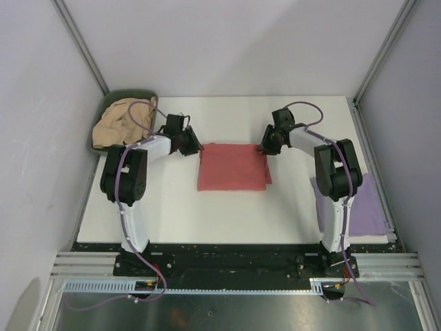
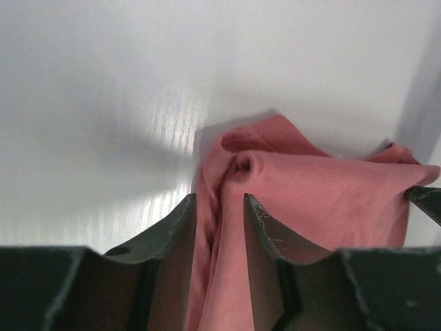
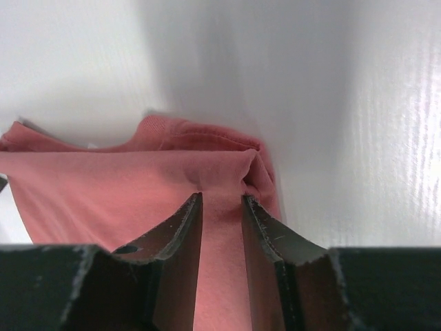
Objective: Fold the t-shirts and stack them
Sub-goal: Fold the long partially folded tshirt into a neat square, then put the neatly folded tshirt into the corner of the board with the right arm
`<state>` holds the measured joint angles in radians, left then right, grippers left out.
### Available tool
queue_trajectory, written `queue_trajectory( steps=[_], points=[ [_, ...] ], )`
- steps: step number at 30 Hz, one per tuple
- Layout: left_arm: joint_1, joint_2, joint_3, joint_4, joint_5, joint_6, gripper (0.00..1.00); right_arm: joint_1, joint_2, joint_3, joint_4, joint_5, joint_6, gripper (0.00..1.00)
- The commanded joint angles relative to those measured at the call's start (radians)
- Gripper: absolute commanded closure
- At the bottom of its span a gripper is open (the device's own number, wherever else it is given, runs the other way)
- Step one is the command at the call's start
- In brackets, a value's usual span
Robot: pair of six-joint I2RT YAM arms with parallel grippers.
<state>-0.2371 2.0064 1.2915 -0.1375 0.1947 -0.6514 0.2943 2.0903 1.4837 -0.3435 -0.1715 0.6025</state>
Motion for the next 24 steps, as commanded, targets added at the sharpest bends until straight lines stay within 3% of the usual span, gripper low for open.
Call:
queue_trajectory(
  steps=[1, 9, 14, 21, 24],
  points=[
    [0.009, -0.18, -0.043, -0.027, 0.011, 0.018, 0.6, -0.012, -0.094, 0.044, -0.094, 0.04, -0.044, 0.66],
    [-0.017, -0.387, -0.382, -0.042, 0.066, -0.015, 0.44, -0.027, -0.323, -0.064, -0.241, 0.188, -0.053, 0.62],
    [-0.05, -0.405, -0.45, -0.042, 0.14, -0.006, 0.42, -0.072, -0.545, -0.233, -0.284, 0.267, -0.031, 0.6],
    [-0.092, -0.415, -0.481, -0.04, 0.148, -0.034, 0.46, -0.138, -0.748, -0.411, -0.325, 0.349, -0.007, 0.57],
    [-0.115, -0.403, -0.477, -0.041, 0.137, -0.05, 0.58, -0.169, -0.776, -0.454, -0.331, 0.373, -0.005, 0.57]
  ],
)
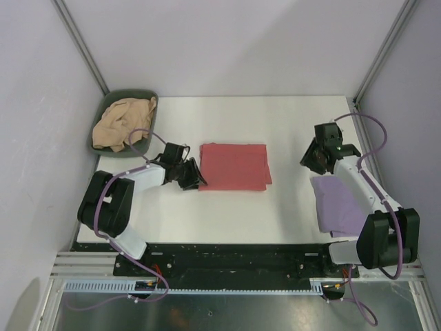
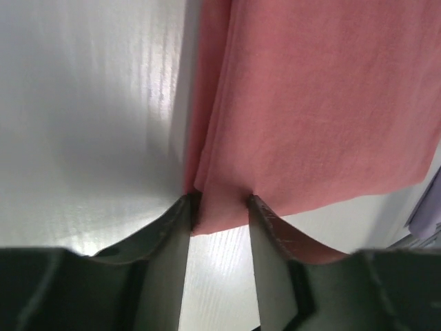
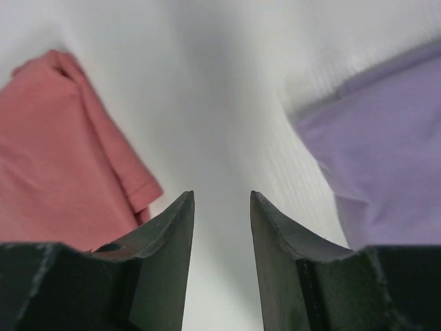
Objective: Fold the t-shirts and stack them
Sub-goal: Put the neatly folded tshirt into the corner of the board with the right arm
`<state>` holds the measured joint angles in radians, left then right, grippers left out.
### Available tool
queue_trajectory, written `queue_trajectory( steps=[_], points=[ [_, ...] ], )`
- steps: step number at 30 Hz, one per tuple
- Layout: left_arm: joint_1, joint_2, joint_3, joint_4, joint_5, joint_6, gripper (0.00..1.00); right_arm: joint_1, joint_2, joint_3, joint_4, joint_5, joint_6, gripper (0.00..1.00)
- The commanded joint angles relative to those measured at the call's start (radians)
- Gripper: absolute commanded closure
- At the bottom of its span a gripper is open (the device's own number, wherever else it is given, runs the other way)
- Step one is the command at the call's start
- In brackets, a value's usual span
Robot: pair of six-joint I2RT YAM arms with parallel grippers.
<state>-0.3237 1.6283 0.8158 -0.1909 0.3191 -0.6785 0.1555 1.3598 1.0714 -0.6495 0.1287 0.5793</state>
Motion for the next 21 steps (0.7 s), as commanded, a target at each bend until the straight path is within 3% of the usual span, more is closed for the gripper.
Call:
queue_trajectory(
  steps=[1, 5, 7, 21],
  points=[
    [-0.034, -0.021, -0.002, 0.012, 0.006, -0.03, 0.62, -0.038, -0.048, -0.05, -0.027, 0.08, 0.016, 0.57],
    [-0.034, -0.043, -0.028, 0.011, -0.051, -0.073, 0.91, -0.048, -0.041, -0.073, -0.037, 0.138, 0.006, 0.57],
    [-0.017, -0.07, -0.059, 0.01, -0.078, -0.1, 0.98, -0.052, -0.029, -0.082, -0.04, 0.173, 0.002, 0.57],
    [0.149, -0.389, -0.246, -0.147, -0.26, -0.135, 1.0, -0.056, 0.144, -0.1, -0.002, 0.277, -0.012, 0.57]
  ],
)
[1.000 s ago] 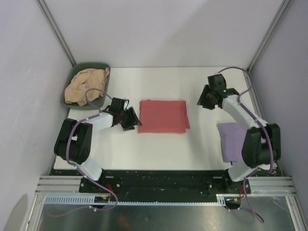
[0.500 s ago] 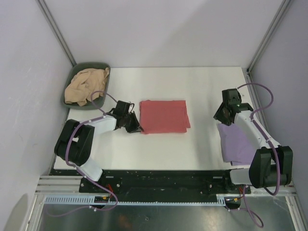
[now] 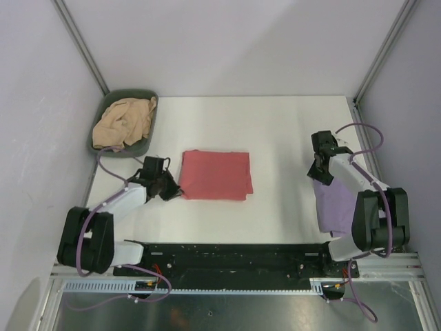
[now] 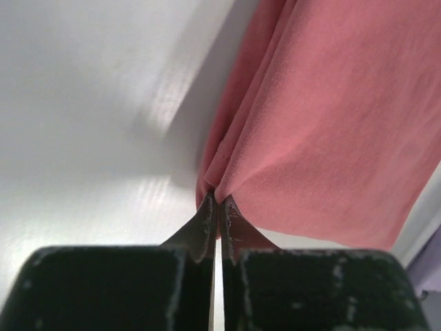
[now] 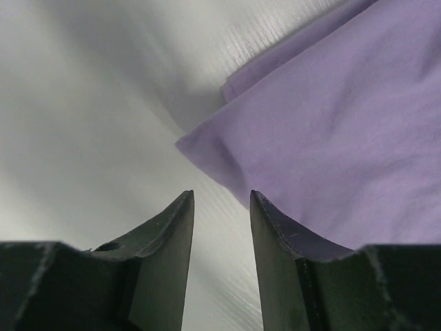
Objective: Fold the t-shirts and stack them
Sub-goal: Put the neatly folded tshirt into the corner of the board with the right arm
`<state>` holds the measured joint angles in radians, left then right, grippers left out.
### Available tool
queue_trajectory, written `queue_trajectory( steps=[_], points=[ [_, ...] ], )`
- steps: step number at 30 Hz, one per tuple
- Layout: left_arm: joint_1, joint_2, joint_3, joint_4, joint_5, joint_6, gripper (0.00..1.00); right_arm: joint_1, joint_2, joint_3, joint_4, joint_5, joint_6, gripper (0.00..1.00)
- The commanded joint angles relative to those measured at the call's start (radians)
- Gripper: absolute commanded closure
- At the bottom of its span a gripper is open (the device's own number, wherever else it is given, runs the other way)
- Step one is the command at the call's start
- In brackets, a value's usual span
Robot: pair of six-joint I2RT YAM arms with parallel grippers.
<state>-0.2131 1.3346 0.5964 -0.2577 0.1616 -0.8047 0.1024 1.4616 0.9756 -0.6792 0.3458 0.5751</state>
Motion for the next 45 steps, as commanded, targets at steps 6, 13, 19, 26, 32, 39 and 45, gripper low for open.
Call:
queue_trajectory(
  steps=[6, 13, 19, 26, 32, 39, 45],
  points=[
    [0.094, -0.169, -0.062, -0.138, -0.156, -0.006, 1.0, -0.003, 0.13, -0.003, 0.066, 0.066, -0.018, 0.56],
    [0.135, -0.217, -0.078, -0.162, -0.158, 0.007, 1.0, 0.0, 0.193, -0.003, 0.087, 0.074, -0.021, 0.73],
    [0.149, -0.231, -0.08, -0.18, -0.195, 0.008, 1.0, 0.025, 0.185, 0.013, 0.115, 0.024, -0.004, 0.99],
    [0.155, -0.229, -0.079, -0.188, -0.219, 0.013, 1.0, 0.128, 0.281, 0.151, 0.118, -0.055, 0.069, 1.0],
    [0.157, -0.213, -0.079, -0.188, -0.223, 0.01, 1.0, 0.181, 0.437, 0.35, 0.129, -0.14, 0.144, 1.0],
    [0.157, -0.204, -0.073, -0.187, -0.237, 0.02, 1.0, 0.223, 0.664, 0.652, 0.097, -0.235, 0.205, 1.0],
    [0.157, -0.197, -0.071, -0.186, -0.229, 0.016, 1.0, 0.253, 0.694, 0.796, 0.046, -0.263, 0.169, 0.62]
  ],
)
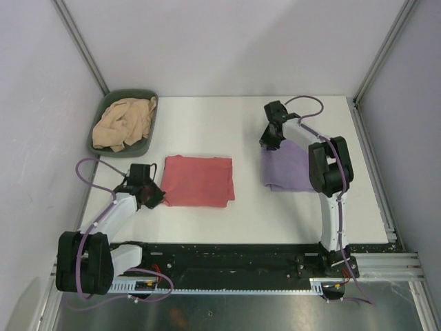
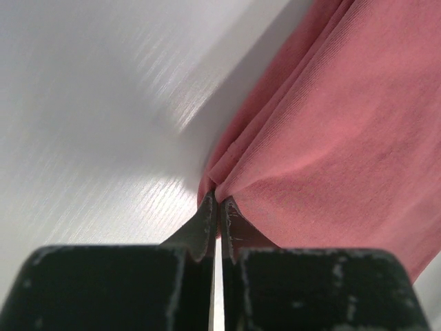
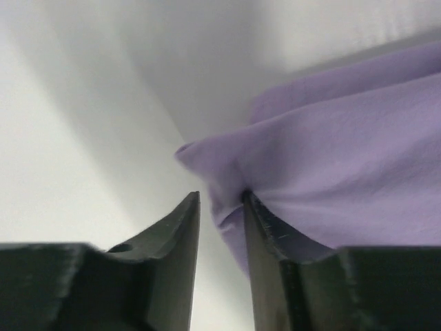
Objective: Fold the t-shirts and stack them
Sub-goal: Put the neatly folded tshirt into the corner of the board with the right arm
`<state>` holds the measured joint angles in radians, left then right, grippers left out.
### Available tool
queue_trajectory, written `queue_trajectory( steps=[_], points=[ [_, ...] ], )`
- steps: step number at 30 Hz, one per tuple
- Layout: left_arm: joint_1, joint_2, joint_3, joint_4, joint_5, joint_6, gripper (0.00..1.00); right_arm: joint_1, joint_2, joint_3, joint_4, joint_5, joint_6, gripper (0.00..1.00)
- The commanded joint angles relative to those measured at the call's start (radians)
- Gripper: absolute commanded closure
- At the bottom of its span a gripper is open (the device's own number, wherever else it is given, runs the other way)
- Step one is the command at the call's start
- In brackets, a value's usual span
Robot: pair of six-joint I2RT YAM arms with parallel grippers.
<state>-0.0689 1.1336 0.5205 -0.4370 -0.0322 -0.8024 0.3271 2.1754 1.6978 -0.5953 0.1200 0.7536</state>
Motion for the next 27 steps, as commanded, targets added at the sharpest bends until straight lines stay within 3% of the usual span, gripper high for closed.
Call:
queue_trajectory(
  steps=[1, 4, 9, 16, 27],
  points=[
    [0.012, 0.005, 0.004, -0.007, -0.035, 0.014, 1.0, 0.033, -0.044, 0.068, -0.034, -0.039, -0.022, 0.54],
    [0.013, 0.007, 0.005, -0.008, -0.023, 0.013, 1.0, 0.043, -0.121, 0.039, -0.03, -0.065, -0.055, 0.43],
    [0.013, -0.008, 0.003, -0.007, 0.003, 0.008, 0.98, 0.078, -0.213, -0.049, 0.045, -0.21, -0.132, 0.39],
    [0.013, -0.003, -0.001, -0.008, 0.004, 0.009, 0.99, 0.146, -0.177, -0.15, 0.211, -0.404, -0.255, 0.38],
    [0.012, 0.019, 0.004, -0.008, 0.006, 0.015, 1.0, 0.187, -0.078, -0.174, 0.279, -0.456, -0.346, 0.34]
  ],
)
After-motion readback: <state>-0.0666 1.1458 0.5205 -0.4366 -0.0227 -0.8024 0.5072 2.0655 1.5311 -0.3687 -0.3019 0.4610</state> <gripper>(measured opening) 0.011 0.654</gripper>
